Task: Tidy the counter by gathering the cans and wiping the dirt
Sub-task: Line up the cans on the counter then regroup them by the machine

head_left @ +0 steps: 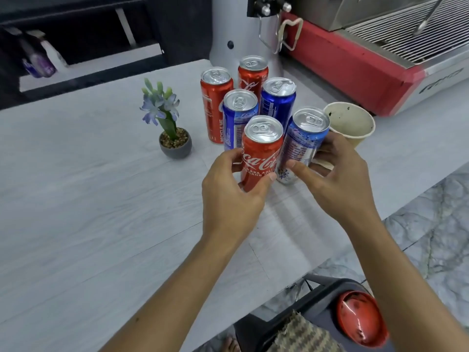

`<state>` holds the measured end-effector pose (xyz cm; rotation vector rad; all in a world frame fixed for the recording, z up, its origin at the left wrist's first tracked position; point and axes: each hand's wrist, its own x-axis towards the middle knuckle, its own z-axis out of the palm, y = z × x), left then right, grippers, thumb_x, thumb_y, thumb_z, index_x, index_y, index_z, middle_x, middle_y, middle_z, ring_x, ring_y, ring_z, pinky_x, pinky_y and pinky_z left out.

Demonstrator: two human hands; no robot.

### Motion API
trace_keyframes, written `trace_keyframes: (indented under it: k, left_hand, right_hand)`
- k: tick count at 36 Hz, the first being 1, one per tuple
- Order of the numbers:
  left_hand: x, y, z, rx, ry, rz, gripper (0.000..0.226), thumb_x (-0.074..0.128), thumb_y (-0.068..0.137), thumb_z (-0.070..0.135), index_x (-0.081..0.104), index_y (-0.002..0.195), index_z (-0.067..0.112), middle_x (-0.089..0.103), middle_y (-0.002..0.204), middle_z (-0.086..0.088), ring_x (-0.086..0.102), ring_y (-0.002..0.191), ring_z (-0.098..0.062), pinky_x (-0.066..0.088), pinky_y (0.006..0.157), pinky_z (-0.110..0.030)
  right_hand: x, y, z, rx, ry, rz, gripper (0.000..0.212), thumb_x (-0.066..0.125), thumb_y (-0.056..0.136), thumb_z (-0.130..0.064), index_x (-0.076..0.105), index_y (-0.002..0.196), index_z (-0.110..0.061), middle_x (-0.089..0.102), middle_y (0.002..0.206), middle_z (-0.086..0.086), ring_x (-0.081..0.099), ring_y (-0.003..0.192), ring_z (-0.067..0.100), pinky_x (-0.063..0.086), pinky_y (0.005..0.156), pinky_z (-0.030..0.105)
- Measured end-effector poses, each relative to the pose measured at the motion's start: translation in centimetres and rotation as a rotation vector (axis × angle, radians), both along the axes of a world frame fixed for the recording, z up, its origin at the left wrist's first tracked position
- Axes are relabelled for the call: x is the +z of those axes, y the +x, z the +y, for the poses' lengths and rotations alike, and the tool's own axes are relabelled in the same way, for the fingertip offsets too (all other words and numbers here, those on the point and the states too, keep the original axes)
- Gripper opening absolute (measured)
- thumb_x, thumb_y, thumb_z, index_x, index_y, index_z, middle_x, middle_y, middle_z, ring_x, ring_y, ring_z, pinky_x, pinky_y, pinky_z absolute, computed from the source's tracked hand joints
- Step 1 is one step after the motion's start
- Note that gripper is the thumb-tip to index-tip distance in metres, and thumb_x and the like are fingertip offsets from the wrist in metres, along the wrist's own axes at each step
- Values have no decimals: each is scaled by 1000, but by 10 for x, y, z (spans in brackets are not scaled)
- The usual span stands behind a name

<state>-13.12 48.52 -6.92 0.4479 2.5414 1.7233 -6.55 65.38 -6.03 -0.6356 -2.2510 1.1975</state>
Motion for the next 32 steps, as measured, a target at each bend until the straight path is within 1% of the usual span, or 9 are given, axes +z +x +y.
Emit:
trace_keyframes:
  k: [3,6,10,13,15,18,21,26,32]
  left_hand:
    - [4,-1,-9,-16,15,-12,66,86,77,46,56,133,32,64,123,18,61,110,5,58,80,-15]
    - [9,-1,-23,-21,37,-9,66,87,76,45,58,133,28,66,123,15,62,110,3,55,77,-8]
    - [15,0,-49,-23,51,-15,65,89,74,44,60,130,29,67,120,16,62,110,6,55,78,-9]
    - [20,1,-77,-15,33,-20,66,89,72,46,59,129,33,67,119,19,62,109,5,59,83,-19]
    - [22,2,-99,-7,26,-25,65,90,72,45,59,128,35,66,118,20,61,109,8,58,83,-16]
    - [25,4,-138,12,23,-36,64,90,72,44,59,127,35,66,117,21,58,110,12,52,82,-5]
    - [27,5,-181,41,16,-34,66,90,71,44,61,129,32,67,119,21,59,111,12,51,82,-4]
    - [29,4,-254,106,4,-42,68,92,69,42,64,129,27,69,118,20,62,110,9,56,86,-15]
    - [31,-1,-358,239,18,-54,63,93,67,38,66,123,31,70,110,24,65,108,8,55,81,-11]
  right_hand:
    - [3,3,-7,0,2,11,59,87,80,-34,56,130,-33,68,118,-15,66,108,1,59,93,37]
    - [7,6,-17,5,35,3,55,87,80,-35,58,127,-31,69,116,-17,66,105,-2,60,91,35]
    - [14,10,-37,27,34,4,57,87,79,-35,58,128,-30,70,116,-16,67,105,1,61,89,37]
    - [19,13,-58,53,19,-12,58,87,78,-35,59,128,-27,70,116,-14,67,107,3,61,90,40]
    - [23,13,-76,72,9,-21,57,88,78,-34,60,127,-27,70,116,-14,67,107,3,61,90,40]
    - [28,13,-108,102,-4,-23,58,88,77,-33,60,127,-26,69,114,-17,66,106,-2,61,90,35]
    - [32,11,-145,145,-38,-25,60,87,76,-31,60,129,-23,69,115,-15,66,106,-2,60,89,28]
    - [34,2,-208,221,-80,-17,61,89,76,-32,60,129,-25,68,114,-22,64,106,-7,54,83,9]
    - [27,-20,-303,351,-151,-5,61,90,76,-31,61,129,-24,70,116,-16,66,109,1,57,88,17]
